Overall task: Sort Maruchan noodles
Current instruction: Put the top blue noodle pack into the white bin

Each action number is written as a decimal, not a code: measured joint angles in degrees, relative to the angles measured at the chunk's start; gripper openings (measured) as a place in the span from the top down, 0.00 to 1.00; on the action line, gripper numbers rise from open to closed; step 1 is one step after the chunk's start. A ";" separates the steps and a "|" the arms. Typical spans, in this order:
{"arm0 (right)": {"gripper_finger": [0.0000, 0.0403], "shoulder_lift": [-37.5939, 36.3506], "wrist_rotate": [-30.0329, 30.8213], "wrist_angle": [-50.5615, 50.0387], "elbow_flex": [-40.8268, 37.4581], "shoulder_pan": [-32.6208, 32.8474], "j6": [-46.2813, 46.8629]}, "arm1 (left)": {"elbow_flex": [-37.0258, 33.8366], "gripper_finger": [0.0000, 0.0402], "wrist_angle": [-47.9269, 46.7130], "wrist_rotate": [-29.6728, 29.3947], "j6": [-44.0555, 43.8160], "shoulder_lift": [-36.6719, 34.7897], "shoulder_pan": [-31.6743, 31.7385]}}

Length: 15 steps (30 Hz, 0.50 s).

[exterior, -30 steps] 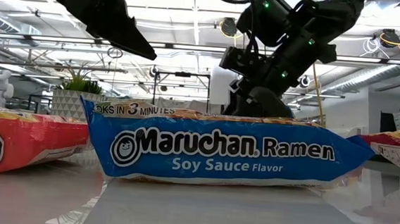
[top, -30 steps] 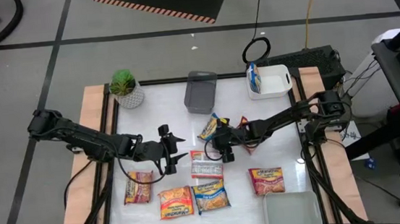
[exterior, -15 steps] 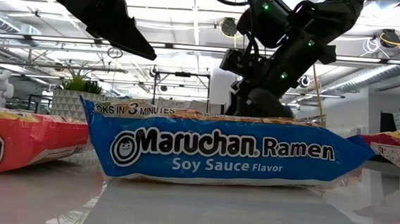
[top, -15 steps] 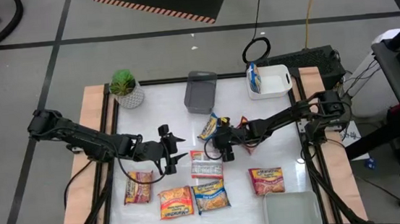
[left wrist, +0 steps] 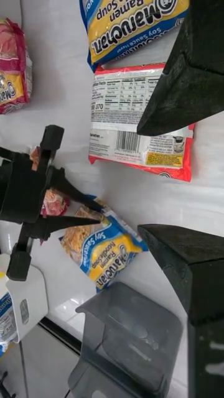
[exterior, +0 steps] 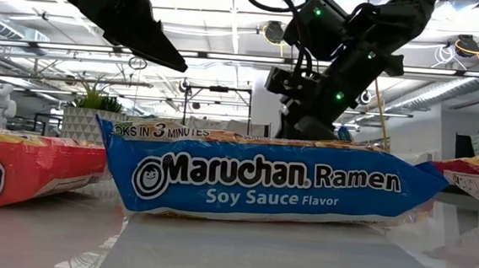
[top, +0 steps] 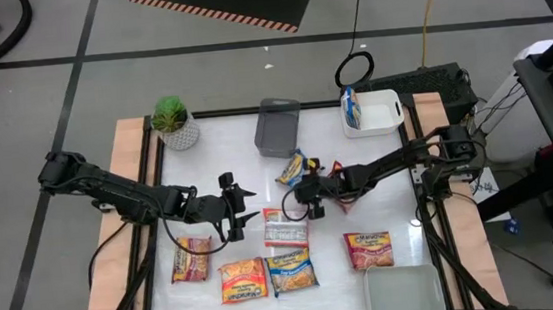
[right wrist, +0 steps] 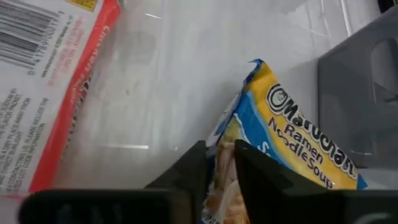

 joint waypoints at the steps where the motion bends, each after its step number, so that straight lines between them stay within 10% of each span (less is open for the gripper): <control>1: 0.86 0.00 -0.05 0.00 0.00 -0.16 0.35 | 0.00 0.38 0.00 0.00 0.01 0.00 0.00; 15: 1.00 -0.92 -10.24 -1.56 -0.01 -0.60 1.46 | 0.00 0.38 -0.68 0.00 0.07 0.00 0.00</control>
